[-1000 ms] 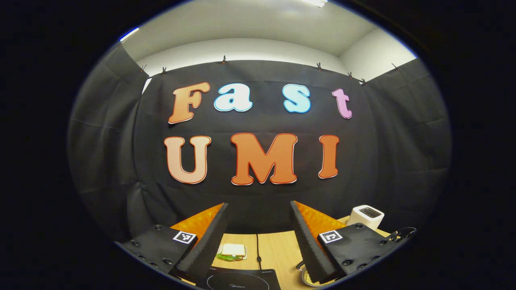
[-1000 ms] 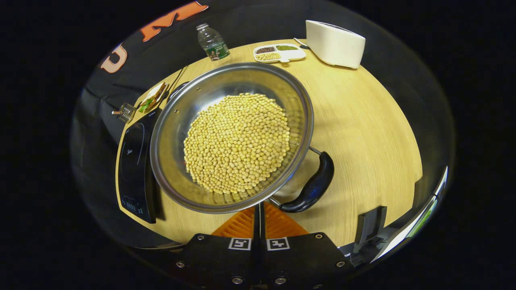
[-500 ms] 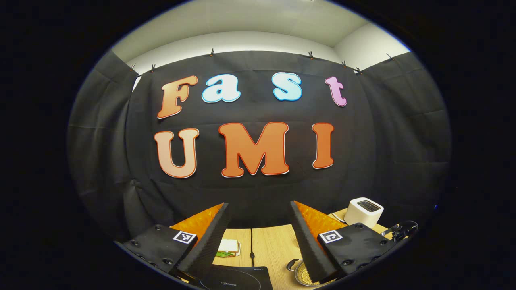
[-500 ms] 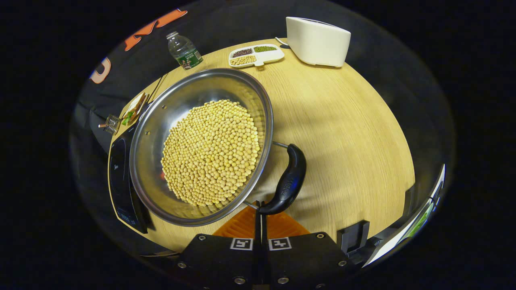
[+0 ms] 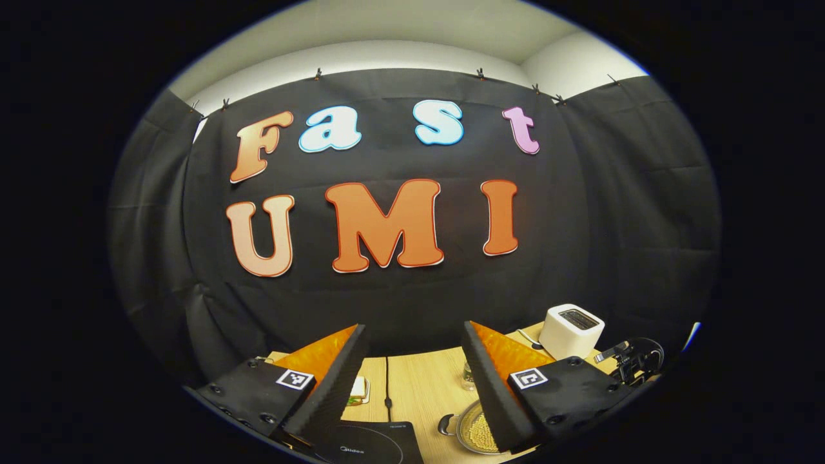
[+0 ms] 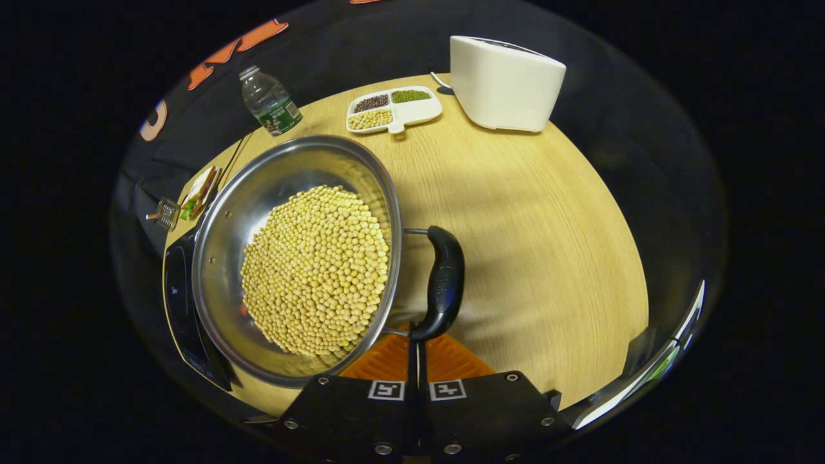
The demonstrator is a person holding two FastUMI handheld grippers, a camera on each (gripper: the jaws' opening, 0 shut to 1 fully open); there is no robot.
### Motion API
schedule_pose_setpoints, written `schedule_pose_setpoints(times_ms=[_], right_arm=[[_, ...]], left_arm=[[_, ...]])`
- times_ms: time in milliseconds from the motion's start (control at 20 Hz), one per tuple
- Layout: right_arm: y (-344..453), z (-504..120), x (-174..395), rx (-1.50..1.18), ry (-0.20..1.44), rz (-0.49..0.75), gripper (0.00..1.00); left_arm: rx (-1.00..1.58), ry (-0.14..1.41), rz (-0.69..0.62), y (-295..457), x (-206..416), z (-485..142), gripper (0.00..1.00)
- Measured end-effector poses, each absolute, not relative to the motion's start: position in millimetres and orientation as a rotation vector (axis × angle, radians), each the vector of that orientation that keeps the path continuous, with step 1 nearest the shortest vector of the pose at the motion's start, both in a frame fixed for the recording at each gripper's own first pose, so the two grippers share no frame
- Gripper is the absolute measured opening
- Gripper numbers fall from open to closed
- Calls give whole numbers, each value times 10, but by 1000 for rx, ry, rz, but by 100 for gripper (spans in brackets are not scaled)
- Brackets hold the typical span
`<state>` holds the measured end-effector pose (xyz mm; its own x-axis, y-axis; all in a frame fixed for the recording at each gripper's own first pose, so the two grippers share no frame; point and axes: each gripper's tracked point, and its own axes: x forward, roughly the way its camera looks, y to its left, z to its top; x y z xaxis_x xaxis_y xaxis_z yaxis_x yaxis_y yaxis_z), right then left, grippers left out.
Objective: First push the handle of the pot to place it horizontally, then grasp the pot with both hands and set it on the induction cooktop.
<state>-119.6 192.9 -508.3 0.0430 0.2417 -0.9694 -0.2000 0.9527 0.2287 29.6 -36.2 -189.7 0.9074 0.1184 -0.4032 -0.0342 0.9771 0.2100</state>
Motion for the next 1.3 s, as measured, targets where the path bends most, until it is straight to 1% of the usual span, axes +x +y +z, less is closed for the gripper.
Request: schedule_pose_setpoints(times_ms=[300,800,900,950,1050,1250,1300], right_arm=[[1958,-5169,-881,40,1470,320,0],[2104,-5264,-518,6,1457,376,0],[2132,-5263,-457,-8,1449,382,0],[2154,-5274,-435,-5,1447,385,0],[2150,-5231,-439,14,1445,388,0],[1984,-5086,-372,31,1394,368,1],[1943,-5032,-337,39,1370,359,5]], left_arm=[[180,491,88,-381,279,-2120,95],[114,620,166,-191,22,-2542,96],[97,664,175,-150,-78,-2709,95],[92,692,176,-138,-126,-2801,97],[77,757,167,-130,-244,-3019,96],[20,886,138,-204,-388,-3436,96],[0,924,127,-247,-416,-3566,96]])
